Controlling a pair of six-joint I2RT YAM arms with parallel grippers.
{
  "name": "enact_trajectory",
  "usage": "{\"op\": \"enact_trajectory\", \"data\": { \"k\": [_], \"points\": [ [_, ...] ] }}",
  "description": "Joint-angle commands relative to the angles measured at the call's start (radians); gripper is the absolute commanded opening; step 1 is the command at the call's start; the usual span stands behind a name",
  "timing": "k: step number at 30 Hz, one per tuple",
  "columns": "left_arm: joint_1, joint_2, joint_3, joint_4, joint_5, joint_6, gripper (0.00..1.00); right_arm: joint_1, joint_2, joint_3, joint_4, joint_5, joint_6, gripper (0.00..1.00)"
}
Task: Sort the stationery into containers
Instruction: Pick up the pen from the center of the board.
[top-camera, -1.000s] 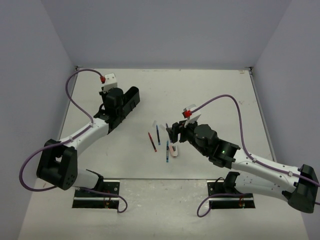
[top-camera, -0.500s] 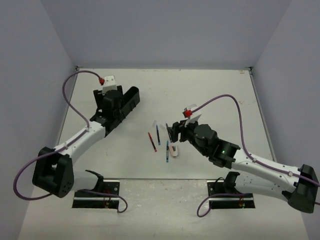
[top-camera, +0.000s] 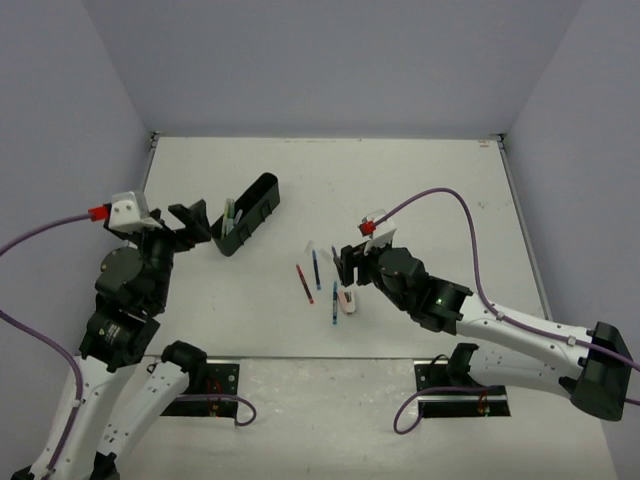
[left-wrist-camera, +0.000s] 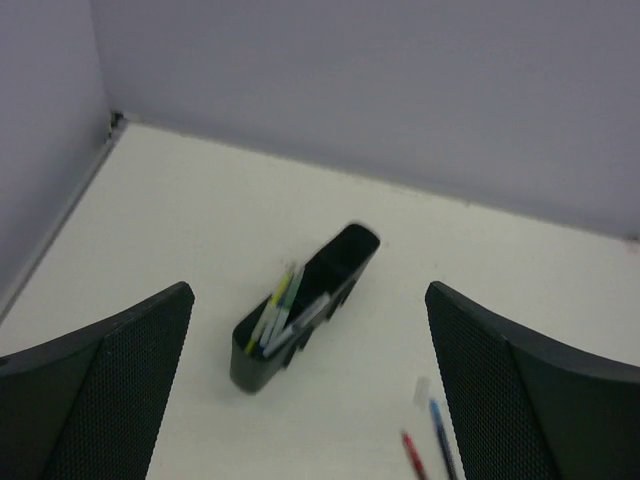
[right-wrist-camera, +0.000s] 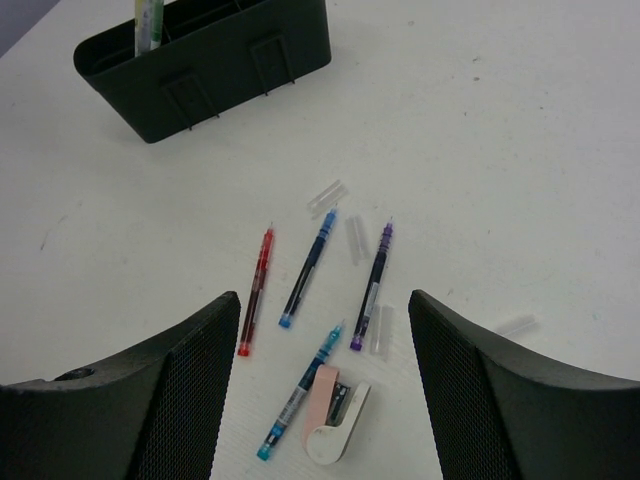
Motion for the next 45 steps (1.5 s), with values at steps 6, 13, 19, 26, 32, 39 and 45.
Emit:
{"op": "enact_trajectory", "data": {
  "k": [6, 13, 19, 26, 32, 39, 45],
  "points": [
    [0.004, -0.016, -0.187, -0.073, 0.137, -0.012, 1.0, 0.004, -0.048, 0.049, -0.029, 0.027, 0.037, 0.71],
    [0.004, -0.015, -0.18, -0.101, 0.1, -0.032, 1.0, 0.001, -0.105, 0.017, -0.023, 0.064, 0.04, 0.74],
    [0.004, -0.044, -0.188, -0.103, 0.073, -0.044, 1.0, 0.001, -0.088, 0.017, -0.025, 0.089, 0.042, 0.77],
    [0.004, -0.015, -0.185, -0.106, 0.073, -0.046, 1.0, 0.001, -0.068, 0.025, -0.029, 0.102, 0.037, 0.77],
    [0.008, 0.021, -0.175, -0.112, 0.062, -0.047, 1.0, -0.005, -0.043, 0.063, -0.058, 0.103, 0.047, 0.77],
    [0.009, -0.033, -0.183, -0.114, 0.047, -0.056, 1.0, -0.025, -0.021, 0.063, -0.101, 0.121, 0.1, 0.77],
    [0.009, -0.032, -0.181, -0.119, 0.049, -0.058, 1.0, -0.183, 0.031, 0.089, -0.167, -0.031, 0.179, 0.76]
  ]
}}
